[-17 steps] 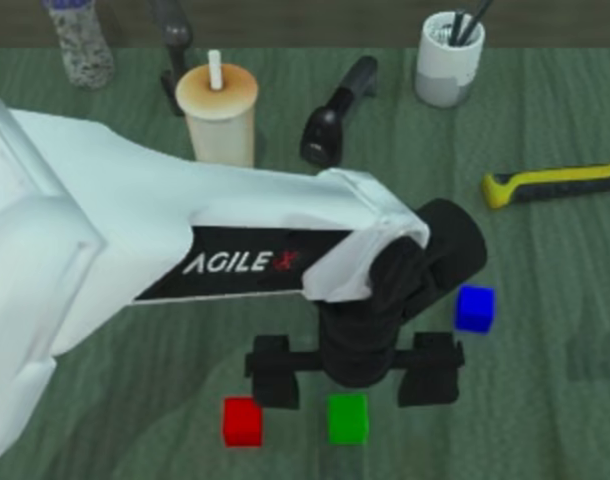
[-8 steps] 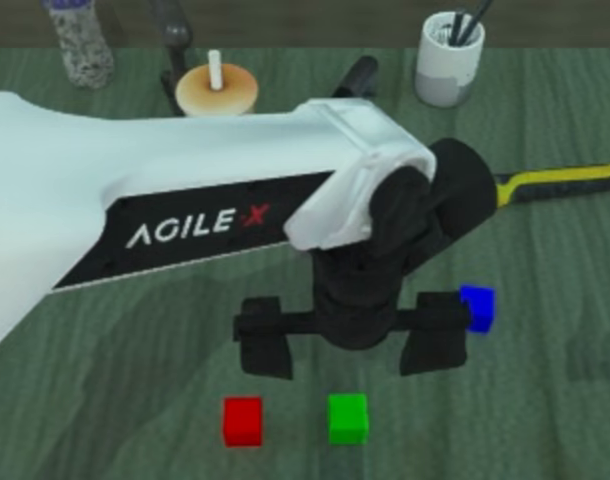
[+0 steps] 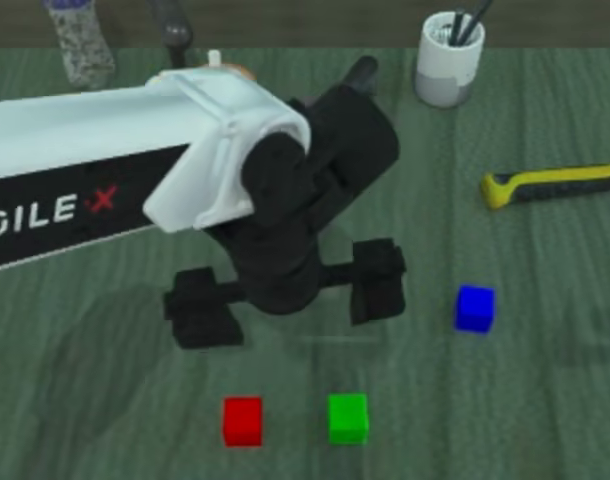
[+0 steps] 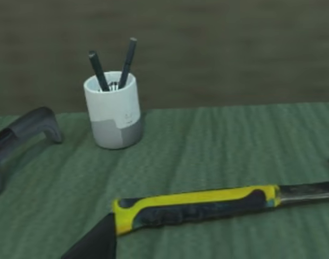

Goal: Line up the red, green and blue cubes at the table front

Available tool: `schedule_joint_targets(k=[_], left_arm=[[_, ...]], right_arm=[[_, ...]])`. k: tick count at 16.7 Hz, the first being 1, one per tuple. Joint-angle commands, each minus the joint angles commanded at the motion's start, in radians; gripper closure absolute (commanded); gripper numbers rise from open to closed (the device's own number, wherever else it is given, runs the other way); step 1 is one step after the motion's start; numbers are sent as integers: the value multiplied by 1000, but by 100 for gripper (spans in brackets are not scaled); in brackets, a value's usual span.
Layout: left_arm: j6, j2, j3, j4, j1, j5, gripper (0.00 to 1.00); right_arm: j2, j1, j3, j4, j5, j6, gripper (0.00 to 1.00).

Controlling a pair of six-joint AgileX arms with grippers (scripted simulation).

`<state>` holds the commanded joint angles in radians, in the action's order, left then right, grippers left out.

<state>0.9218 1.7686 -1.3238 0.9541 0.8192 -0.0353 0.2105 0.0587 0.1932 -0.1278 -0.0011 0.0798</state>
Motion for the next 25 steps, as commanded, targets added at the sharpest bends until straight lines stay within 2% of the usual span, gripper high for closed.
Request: schedule_joint_targets(k=[6, 11, 15, 21, 25], left_arm=[[-159, -543, 422, -264, -263, -3, 0], [-409, -1067, 841, -518, -511, -2, 0], [-627, -1403, 1100, -704, -671, 9, 0], [-879, -1714, 1300, -918, -819, 31, 0], [-922, -1769, 1324, -954, -839, 35, 0]], right_arm=[[568, 118, 396, -281, 3, 166, 0], [1088, 227, 741, -545, 2, 316, 0], [1427, 305, 992, -725, 0, 421, 0], [1756, 382, 1250, -888, 2, 523, 0], [1805, 394, 1291, -912, 3, 538, 0]])
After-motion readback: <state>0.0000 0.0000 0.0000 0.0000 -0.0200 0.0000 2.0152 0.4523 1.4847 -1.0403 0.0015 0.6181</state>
